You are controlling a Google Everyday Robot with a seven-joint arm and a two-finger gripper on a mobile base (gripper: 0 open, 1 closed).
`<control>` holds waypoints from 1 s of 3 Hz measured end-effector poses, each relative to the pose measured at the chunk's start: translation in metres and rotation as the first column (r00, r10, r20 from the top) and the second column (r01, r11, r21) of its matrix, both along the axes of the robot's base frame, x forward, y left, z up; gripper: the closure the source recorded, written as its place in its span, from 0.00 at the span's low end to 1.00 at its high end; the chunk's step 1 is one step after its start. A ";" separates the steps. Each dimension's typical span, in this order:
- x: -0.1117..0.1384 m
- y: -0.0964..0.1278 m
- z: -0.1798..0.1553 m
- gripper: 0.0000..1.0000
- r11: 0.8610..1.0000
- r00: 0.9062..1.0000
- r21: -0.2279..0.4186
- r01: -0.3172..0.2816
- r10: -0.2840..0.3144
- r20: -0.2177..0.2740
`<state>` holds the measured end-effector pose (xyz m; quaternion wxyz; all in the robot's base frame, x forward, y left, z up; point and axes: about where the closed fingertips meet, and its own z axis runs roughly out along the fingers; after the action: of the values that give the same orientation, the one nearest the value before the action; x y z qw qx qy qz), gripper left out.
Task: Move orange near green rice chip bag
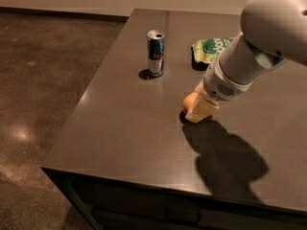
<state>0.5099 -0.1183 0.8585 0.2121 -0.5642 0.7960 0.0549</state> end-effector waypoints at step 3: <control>0.064 -0.038 0.036 1.00 0.988 0.986 0.023 0.155 -0.156 0.054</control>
Offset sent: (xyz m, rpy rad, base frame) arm 0.0706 -0.0374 0.0467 0.0362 -0.0445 -0.1563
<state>0.5739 -0.1562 0.8941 0.2431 -0.4996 0.8309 0.0302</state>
